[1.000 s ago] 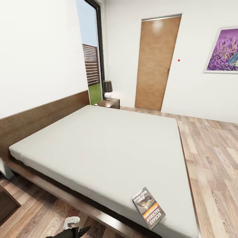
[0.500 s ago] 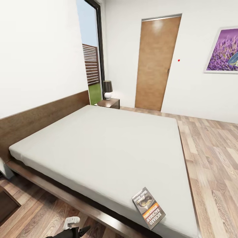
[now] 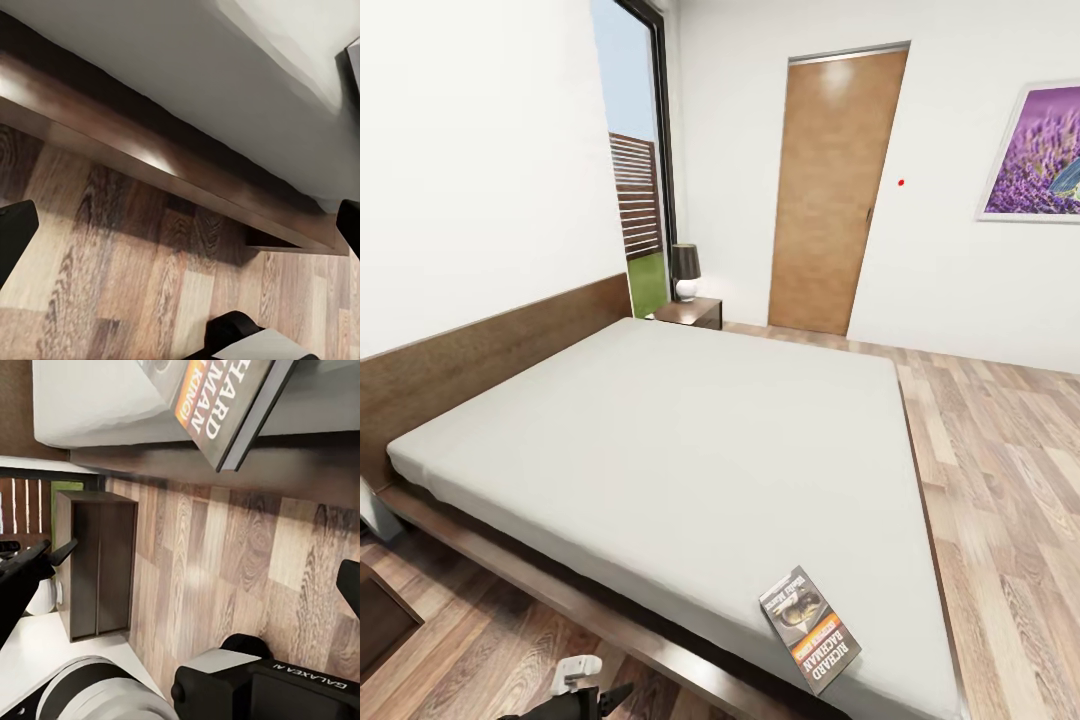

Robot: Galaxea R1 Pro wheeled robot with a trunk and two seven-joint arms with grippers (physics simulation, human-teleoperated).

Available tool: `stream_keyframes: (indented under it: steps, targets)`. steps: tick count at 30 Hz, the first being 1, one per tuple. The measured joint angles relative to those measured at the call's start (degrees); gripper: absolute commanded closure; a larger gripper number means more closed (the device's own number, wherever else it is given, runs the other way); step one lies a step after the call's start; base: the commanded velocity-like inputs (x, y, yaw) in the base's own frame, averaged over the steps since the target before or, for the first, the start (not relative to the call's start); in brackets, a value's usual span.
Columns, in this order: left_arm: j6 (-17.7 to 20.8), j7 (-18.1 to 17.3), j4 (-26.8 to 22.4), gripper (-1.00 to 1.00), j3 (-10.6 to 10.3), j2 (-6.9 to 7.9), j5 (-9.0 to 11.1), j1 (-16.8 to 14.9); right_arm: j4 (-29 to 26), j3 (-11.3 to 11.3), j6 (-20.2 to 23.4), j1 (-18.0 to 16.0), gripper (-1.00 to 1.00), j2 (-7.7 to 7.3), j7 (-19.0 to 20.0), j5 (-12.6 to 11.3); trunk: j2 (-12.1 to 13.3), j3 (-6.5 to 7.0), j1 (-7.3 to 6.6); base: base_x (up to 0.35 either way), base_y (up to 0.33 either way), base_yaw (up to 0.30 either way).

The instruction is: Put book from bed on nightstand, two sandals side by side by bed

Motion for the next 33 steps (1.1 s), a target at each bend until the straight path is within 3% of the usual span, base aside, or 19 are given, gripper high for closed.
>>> stream_keyframes:
  steps: [29,31,33]
  targets:
    - [0.0,0.0,0.0,-1.0,0.0,0.01,0.0,0.0,0.0,0.1,-0.7,0.0,-1.0,0.25,-0.3,0.1,0.0,0.0,0.0,0.0,0.0,0.0]
    - [0.0,0.0,0.0,-1.0,0.0,-0.01,0.0,0.0,0.0,0.2,-0.6,0.0,-1.0,0.49,-0.4,0.1,0.0,0.0,0.0,0.0,0.0,0.0]
    - [0.0,0.0,0.0,-1.0,0.0,-0.03,0.0,0.0,-0.1,0.2,-0.4,0.0,-1.0,1.72,-0.3,0.1,0.0,0.0,0.0,0.0,0.0,0.0]
